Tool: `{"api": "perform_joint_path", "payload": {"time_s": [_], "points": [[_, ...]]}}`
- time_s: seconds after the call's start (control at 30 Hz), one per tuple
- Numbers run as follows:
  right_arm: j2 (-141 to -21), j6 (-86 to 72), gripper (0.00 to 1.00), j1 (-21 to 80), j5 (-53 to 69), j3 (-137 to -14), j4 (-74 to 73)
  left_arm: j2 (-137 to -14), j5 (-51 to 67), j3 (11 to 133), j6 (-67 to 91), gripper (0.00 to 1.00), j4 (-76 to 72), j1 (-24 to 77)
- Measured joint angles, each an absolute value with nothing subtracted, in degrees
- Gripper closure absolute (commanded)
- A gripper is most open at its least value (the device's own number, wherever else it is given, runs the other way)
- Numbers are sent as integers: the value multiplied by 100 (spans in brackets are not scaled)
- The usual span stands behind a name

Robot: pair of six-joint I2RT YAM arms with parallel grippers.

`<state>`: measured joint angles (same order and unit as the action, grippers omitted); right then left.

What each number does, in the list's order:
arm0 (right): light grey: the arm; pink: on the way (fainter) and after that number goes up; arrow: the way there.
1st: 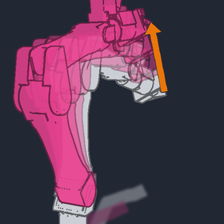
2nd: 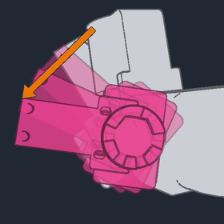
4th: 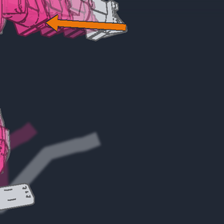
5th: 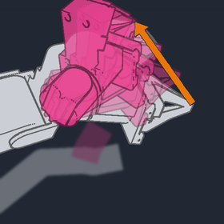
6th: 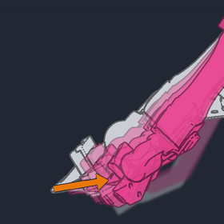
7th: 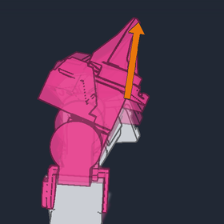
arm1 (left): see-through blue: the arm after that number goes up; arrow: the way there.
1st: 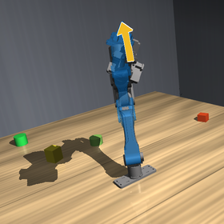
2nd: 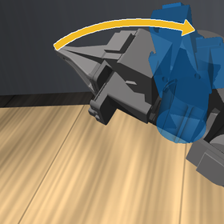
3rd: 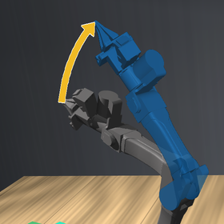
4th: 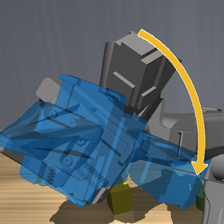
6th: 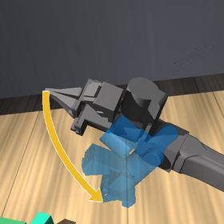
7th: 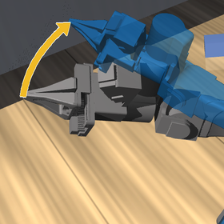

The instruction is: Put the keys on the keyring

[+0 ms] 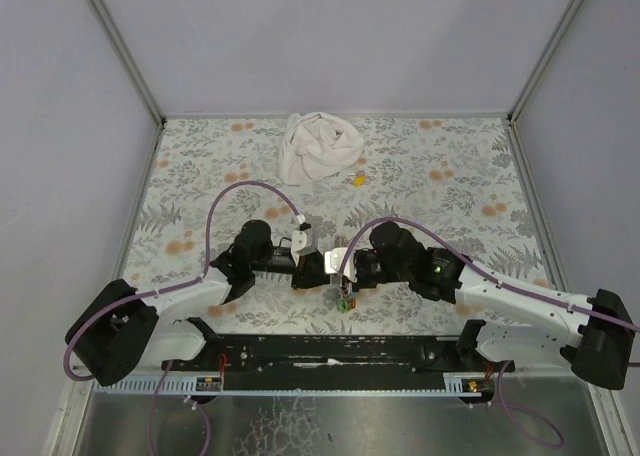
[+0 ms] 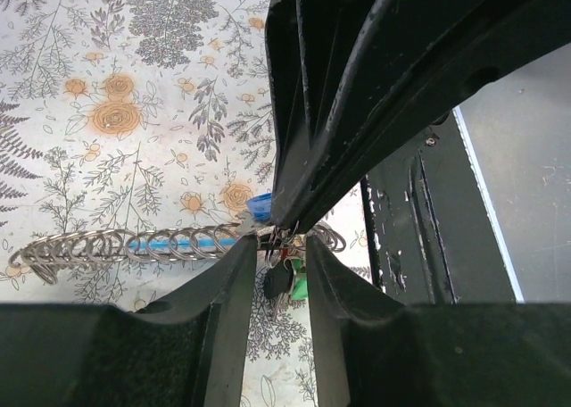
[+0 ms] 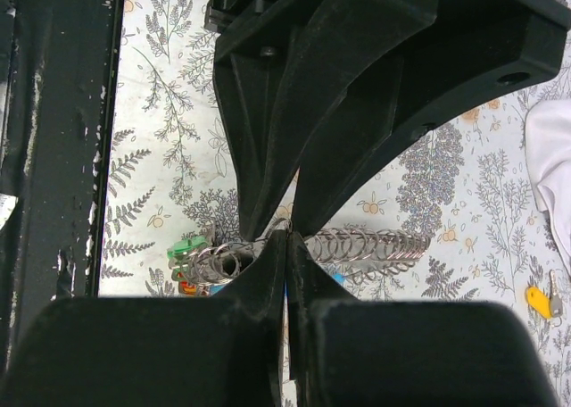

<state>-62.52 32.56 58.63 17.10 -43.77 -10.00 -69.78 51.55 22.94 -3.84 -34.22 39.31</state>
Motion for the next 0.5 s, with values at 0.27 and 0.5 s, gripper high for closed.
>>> {"api": "perform_joint_path", "payload": {"time_s": [0.27,0.5], "points": [[-6250,3242,100,5863,1712,-4377,-1009,-7013,5260,2303,-370,100,-3448,3931],[-6018,2989,100,5885,1514,-4263,-886,-6792,4987,2300,-366,100,-3374,3938]]}}
